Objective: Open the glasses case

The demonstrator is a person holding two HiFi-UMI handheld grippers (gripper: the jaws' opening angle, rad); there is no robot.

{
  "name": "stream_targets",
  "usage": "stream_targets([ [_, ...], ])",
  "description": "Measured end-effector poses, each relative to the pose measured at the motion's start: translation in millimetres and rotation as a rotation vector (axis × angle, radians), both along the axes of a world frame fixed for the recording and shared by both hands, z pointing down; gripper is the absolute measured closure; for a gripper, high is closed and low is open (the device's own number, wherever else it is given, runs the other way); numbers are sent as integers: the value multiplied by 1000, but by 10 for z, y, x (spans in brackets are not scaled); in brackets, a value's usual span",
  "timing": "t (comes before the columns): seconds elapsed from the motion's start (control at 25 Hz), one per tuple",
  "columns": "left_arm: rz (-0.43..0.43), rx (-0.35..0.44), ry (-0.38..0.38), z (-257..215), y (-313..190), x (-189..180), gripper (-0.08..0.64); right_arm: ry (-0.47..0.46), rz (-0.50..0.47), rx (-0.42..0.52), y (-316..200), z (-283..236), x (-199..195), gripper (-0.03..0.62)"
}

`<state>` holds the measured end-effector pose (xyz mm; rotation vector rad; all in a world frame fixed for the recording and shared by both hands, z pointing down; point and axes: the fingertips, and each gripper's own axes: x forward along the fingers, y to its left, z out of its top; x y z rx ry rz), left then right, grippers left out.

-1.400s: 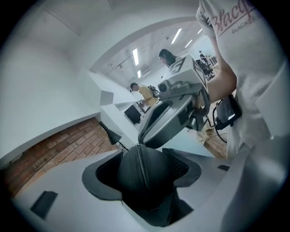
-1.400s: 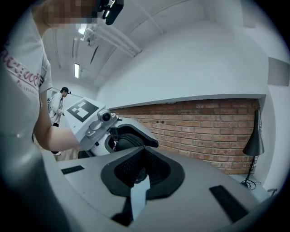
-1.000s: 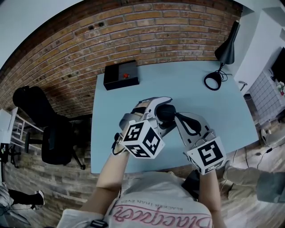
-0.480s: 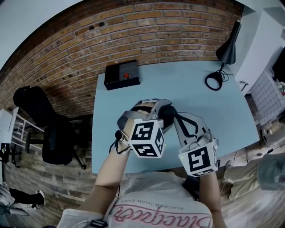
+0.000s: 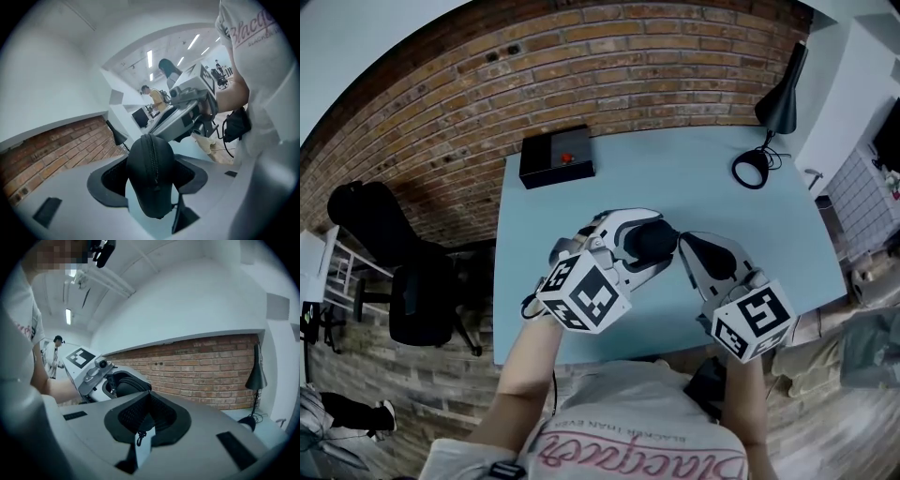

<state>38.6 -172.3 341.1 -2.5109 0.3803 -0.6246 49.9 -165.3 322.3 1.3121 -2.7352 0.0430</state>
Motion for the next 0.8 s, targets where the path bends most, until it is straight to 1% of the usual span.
stream_targets([
  [0.08,10,-5,41,-43,31,1,296,-52,-5,-36,-13,27,28,572],
  [0.36,89,-62,167,-256,167,8,296,-71,36,-117,-64,243,122,572],
  [0.6,158,-120,359,-560,265,-18,295,-92,54,-169,-81,403,196,572],
  [0.72,163,-173,452,-671,272,-82,295,-112,54,-192,-83,465,213,572],
  [0.8,160,-201,494,-700,265,-119,295,-135,41,-203,-73,481,205,574],
])
